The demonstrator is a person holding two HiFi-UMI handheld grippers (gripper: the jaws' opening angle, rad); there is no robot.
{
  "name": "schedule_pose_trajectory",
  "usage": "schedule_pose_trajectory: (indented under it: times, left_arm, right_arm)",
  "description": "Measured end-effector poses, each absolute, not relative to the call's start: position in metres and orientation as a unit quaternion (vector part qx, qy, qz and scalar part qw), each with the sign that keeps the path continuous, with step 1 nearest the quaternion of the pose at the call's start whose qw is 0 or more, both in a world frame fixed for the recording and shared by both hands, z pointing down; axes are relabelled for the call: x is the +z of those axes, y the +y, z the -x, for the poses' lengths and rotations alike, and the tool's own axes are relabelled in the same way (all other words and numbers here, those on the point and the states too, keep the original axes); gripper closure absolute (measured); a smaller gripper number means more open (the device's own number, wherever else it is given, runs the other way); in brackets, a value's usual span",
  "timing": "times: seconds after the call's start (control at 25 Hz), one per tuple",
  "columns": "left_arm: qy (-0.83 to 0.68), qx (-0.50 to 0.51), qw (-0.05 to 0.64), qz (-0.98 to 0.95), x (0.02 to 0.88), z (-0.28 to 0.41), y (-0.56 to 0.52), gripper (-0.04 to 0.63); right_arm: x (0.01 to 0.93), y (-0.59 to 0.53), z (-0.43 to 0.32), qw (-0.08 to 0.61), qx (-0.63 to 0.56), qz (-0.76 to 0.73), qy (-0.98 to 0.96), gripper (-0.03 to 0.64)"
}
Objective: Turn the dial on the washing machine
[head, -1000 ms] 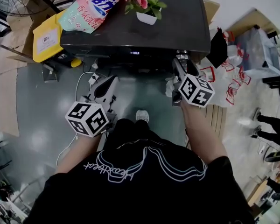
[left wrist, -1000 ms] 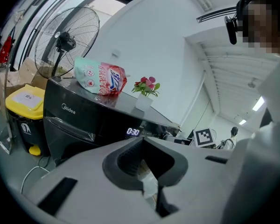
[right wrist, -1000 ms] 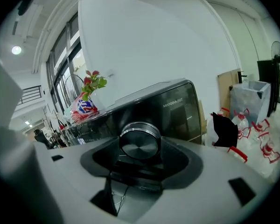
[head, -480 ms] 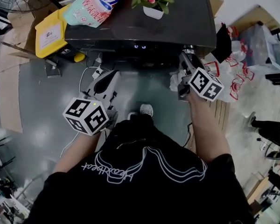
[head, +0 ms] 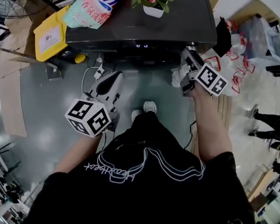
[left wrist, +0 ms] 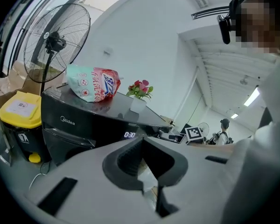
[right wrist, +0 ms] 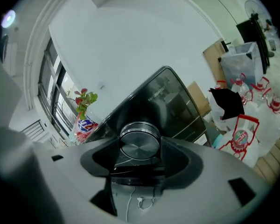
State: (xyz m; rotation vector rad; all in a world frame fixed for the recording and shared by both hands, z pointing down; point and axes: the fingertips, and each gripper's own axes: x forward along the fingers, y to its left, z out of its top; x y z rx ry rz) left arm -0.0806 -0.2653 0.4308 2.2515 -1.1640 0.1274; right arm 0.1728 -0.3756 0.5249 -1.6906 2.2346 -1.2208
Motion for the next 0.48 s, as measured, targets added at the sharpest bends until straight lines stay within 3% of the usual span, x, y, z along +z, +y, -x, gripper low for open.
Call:
schedule_pose_trajectory:
  times: [0.48]
  left_arm:
    - [-0.423, 0.045, 0.289, -0.857, 0.4407, 0.0885, -0.2569, 0.591]
  right_arm:
    - [0.5261, -0.3748, -0.1747, 0.137, -0.453, 0.529, 0.704, 0.337]
